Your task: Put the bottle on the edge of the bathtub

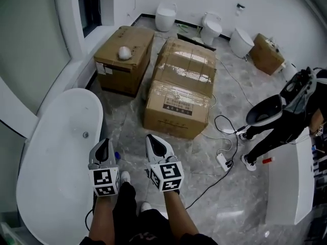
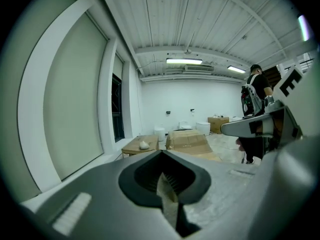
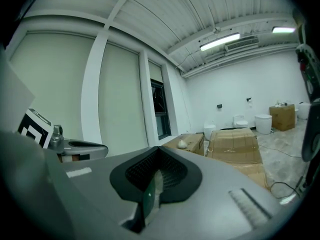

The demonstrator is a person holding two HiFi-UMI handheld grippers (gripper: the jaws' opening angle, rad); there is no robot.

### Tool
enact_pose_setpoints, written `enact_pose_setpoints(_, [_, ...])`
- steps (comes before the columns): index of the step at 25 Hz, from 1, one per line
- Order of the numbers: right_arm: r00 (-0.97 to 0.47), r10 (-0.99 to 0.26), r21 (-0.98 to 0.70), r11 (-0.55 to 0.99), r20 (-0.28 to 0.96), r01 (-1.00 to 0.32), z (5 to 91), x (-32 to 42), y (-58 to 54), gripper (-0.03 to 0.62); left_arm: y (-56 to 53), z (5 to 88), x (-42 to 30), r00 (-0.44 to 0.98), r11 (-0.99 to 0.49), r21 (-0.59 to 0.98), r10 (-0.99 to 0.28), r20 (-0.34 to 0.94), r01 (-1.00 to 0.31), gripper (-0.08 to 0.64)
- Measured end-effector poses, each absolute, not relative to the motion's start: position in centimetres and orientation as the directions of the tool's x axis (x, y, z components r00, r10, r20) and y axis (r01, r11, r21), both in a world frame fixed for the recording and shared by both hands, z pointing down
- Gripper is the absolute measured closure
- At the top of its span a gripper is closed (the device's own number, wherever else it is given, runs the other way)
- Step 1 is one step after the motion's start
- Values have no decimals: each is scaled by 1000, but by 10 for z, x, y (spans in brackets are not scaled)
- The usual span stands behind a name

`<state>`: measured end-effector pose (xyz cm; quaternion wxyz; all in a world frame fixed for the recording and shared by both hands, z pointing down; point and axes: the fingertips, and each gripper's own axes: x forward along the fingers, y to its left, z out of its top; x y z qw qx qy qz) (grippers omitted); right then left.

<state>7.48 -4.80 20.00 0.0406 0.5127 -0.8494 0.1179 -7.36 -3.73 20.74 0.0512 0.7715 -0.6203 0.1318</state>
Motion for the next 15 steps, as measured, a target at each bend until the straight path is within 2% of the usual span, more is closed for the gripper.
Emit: enact_pose_setpoints(15, [-479, -874, -110, 469, 84, -876, 136, 98, 10, 581, 15, 134, -63, 219, -235, -109, -966, 138, -966, 558])
